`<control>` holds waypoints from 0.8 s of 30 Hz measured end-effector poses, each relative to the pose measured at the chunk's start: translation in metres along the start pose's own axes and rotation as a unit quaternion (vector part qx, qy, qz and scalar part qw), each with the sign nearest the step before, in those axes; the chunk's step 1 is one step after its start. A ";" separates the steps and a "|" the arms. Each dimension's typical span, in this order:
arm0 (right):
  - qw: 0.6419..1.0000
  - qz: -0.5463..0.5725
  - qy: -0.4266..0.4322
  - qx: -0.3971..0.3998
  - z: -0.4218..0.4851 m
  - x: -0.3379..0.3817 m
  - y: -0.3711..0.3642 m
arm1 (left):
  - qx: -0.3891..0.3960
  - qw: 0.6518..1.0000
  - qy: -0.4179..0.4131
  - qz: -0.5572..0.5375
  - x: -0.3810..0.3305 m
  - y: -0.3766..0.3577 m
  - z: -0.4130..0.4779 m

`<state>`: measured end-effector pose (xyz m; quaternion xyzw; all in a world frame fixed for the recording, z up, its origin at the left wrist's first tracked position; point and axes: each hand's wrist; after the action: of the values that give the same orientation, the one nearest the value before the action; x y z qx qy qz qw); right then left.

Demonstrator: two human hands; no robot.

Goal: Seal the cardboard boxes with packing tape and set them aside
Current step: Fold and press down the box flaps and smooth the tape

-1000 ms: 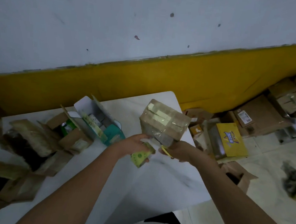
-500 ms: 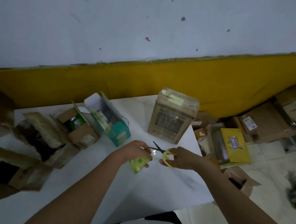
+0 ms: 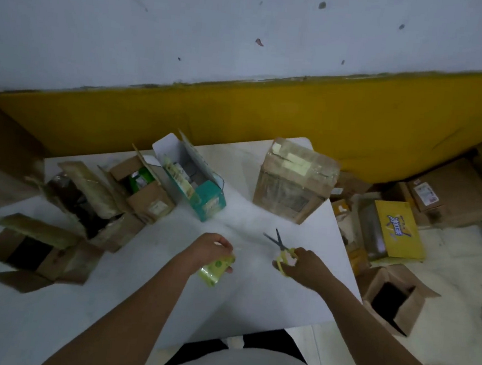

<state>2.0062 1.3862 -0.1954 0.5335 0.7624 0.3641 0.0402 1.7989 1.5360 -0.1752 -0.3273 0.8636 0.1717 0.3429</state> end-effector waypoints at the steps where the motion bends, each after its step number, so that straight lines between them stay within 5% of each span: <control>1: 1.000 -0.029 -0.009 -0.005 0.010 -0.004 -0.011 | -0.006 1.000 -0.002 -0.018 0.002 0.001 -0.001; 5: 0.994 -0.107 -0.022 0.021 0.033 -0.003 -0.039 | -0.009 0.997 -0.006 -0.076 0.014 0.006 -0.004; 10: 0.967 -0.244 0.025 -0.069 0.034 0.005 -0.062 | -0.020 0.989 -0.015 -0.143 0.035 0.014 -0.019; 14: 0.968 -0.233 0.040 -0.079 0.033 0.023 -0.070 | -0.041 0.982 -0.024 -0.184 0.051 0.025 -0.032; 17: 0.983 -0.083 0.130 -0.102 0.019 0.068 -0.085 | -0.065 0.976 -0.029 -0.208 0.061 0.033 -0.045; 19: 0.984 0.036 0.171 -0.026 -0.002 0.113 -0.099 | -0.085 0.970 -0.029 -0.224 0.066 0.041 -0.056; 21: 0.973 0.033 0.220 0.067 -0.022 0.153 -0.115 | -0.102 0.972 -0.016 -0.210 0.075 0.051 -0.070; 24: 0.953 -0.016 0.286 0.098 -0.039 0.185 -0.146 | -0.140 0.963 -0.003 -0.232 0.103 0.071 -0.096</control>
<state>1.7949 1.4973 -0.1935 0.3956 0.7823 0.4246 -0.2263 1.6479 1.4912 -0.1756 -0.5629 0.7303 0.2073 0.3269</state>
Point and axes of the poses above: each hand's wrist, its own z-axis towards the middle knuckle, its own y-axis out of the back of the hand, x = y × z, and after that the axes turned 6 degrees about -y, right-handed
